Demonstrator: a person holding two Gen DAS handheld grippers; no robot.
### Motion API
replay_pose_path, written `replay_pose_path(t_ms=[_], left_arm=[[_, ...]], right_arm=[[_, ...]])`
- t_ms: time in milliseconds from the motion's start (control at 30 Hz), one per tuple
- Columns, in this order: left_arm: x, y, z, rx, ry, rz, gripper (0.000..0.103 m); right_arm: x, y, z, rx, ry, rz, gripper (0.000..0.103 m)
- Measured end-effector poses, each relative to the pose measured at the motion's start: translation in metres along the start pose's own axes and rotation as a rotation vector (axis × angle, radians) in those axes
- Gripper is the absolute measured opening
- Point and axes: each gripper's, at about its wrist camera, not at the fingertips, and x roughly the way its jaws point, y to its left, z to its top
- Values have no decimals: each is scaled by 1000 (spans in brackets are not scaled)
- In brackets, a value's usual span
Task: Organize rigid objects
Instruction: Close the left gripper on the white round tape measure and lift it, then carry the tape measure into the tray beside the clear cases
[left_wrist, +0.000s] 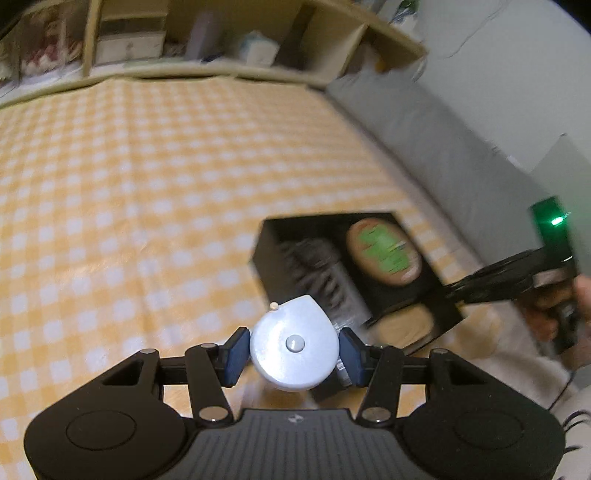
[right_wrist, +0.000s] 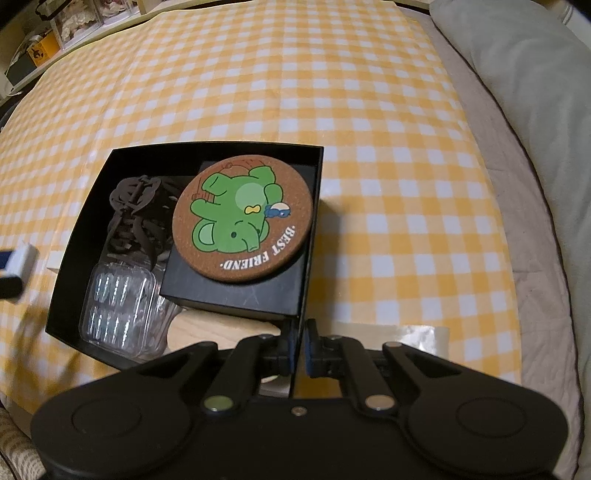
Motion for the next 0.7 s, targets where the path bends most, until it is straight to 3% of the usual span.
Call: replay_pose_path(t_ms=[233,367,700], left_arm=[[30,-53,8,38,2,-96,53],[59,-76,3,72,38,-104,53],[95,-86,7,96,3,-121,53]], right_arm=[[0,0,0,1,0,0,6],[0,0,0,-2,1,-1,6],[-1,0,1,-1,1,-5,6]])
